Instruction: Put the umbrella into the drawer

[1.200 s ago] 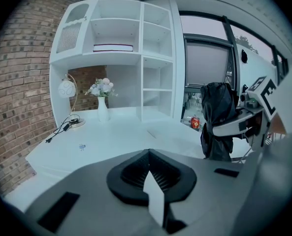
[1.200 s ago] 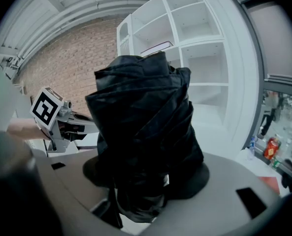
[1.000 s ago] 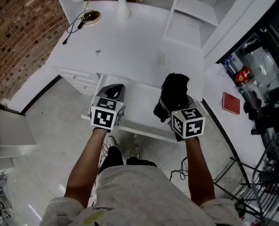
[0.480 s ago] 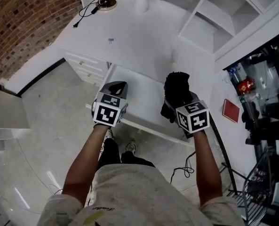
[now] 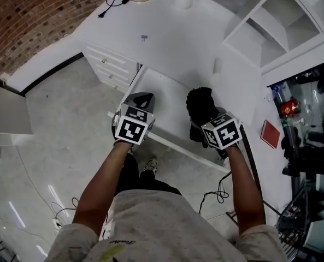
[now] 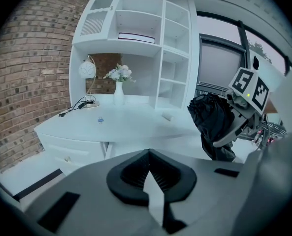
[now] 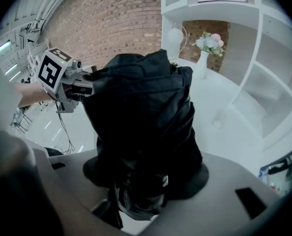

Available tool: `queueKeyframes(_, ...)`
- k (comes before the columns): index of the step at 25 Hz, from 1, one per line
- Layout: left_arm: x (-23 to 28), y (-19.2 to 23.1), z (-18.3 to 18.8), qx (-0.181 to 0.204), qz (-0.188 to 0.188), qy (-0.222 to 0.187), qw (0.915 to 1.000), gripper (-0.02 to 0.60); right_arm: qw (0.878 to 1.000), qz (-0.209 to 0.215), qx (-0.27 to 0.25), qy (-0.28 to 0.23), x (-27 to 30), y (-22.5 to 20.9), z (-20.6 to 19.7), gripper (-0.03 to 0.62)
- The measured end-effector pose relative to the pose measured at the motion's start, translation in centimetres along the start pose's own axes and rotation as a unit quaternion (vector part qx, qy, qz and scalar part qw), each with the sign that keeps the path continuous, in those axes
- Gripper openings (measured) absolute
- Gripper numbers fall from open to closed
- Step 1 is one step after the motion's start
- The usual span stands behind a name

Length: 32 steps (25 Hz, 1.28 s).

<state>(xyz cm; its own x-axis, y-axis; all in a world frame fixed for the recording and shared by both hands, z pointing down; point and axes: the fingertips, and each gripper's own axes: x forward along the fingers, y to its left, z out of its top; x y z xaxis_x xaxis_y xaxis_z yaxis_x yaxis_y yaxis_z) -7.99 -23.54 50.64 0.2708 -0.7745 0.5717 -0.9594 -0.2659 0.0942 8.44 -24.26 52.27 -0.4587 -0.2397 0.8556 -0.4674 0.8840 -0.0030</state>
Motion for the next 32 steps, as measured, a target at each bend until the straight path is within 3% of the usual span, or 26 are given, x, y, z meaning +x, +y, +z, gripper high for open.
queueKeyframes(12, -0.1, 3.6, -2.1, 0.005, 0.0, 0.011, 0.9999, -0.003, 0.992, 0.053, -0.05, 0.104, 5.7, 3.6, 0.2, 0.252)
queueKeyframes(32, 5.2, 6.6, -1.4, 0.052, -0.068, 0.042, 0.9954, -0.003, 0.971, 0.078, -0.027, 0.223, 12.6, 3.2, -0.8, 0.252)
